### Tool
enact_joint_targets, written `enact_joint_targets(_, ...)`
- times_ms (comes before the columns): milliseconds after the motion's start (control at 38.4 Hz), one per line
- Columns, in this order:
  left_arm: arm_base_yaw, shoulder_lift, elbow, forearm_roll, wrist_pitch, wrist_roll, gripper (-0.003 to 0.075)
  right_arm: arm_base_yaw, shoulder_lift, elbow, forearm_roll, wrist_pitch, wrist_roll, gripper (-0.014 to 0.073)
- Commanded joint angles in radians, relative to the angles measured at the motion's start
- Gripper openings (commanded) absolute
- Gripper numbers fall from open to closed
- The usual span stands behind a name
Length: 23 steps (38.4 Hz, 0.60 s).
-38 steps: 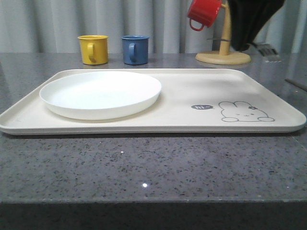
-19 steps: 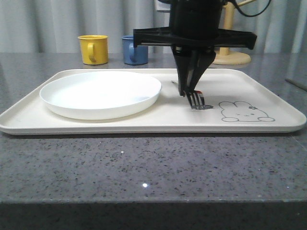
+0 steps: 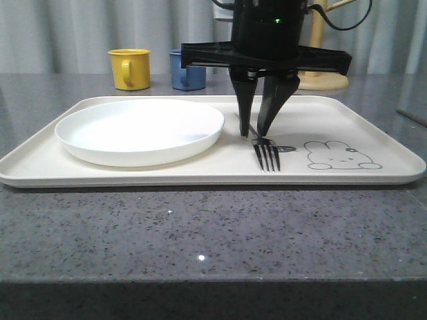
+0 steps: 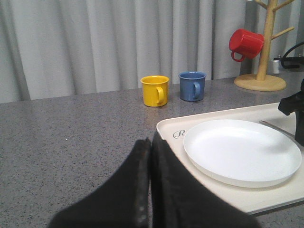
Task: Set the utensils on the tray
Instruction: 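Lower the fork onto the tray beside the plate and open the right gripper, then move the right gripper back over the steel chopsticks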
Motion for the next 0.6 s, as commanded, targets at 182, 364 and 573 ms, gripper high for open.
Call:
enact_joint_targets(182,0.002,0.008,-0.027,-0.014,-0.077,-0.012,-0.0018,-0.002,-0.057,-0.057,0.004,0.004,0.0,0.03)
enact_joint_targets(364,0.002,0.008,-0.027,-0.014,-0.077,-0.012,-0.0018,-0.043,-0.1,-0.129,-0.002,0.099,-0.099,0.03)
enact_joint_targets(573,0.002,0.008,-0.027,-0.014,-0.077,-0.012,-0.0018,-0.174,-0.177,-0.143,-0.001,0.178,-0.239,0.03)
